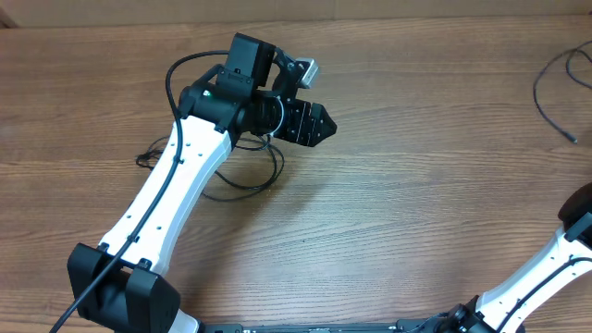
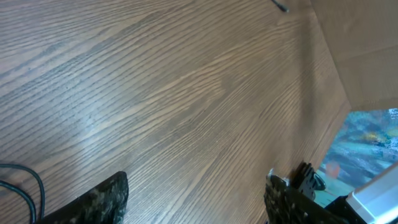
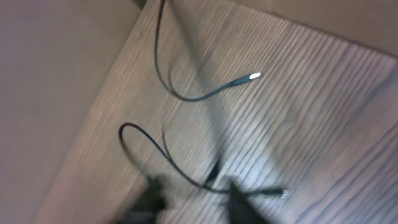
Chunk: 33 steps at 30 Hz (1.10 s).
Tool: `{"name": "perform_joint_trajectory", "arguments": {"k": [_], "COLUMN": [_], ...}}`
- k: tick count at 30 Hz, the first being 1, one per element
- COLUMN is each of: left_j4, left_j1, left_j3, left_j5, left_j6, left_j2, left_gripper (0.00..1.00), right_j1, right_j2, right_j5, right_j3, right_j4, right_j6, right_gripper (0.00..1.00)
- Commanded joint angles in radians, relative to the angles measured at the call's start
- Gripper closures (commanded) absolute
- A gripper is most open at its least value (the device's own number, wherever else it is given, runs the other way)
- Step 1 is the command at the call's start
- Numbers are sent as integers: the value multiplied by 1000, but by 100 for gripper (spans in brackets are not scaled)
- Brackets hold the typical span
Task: Untangle cables
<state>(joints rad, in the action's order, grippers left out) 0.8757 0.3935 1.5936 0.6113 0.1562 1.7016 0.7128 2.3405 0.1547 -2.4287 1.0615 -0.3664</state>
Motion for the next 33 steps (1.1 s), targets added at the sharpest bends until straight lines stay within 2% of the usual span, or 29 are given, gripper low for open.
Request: {"name": "perform_joint_trajectory", "arguments": {"k": [1,2,10,14,18,24,27,33], "left_j4": [-7,-10,-41,-63,-47,195,305,398], "left_j1": [9,9,8,0,-42,-174,-249,-404], "left_j3": [11,11,11,12,36,161,190,189], "left_j5": [-17,-17,-56,-138,-188,-307,-355,-357], "left_j6": [10,10,10,56,108,142,207,210], "left_j2": [-21,-21,-21,-22,-23,-30,-30,-30], "left_gripper": [30,29,29,29,28,29,26,27], "right_j1": [-6,-6,-34,-105,-220,-469,-610,-827], "right_j2": [-8,-8,-25,-68,-109,-119,-119,-117], "right_j5": [42,63,158,187,220,274,274,274], "right_j3": [-12,-12,-13,-13,-13,-13,-13,5], "right_j4": [8,18,130,197,275,442,528,594], "right_j6": [-4,-4,-3,11,95,283,396,455], "right_gripper": [6,0,0,0,0,0,0,0]}}
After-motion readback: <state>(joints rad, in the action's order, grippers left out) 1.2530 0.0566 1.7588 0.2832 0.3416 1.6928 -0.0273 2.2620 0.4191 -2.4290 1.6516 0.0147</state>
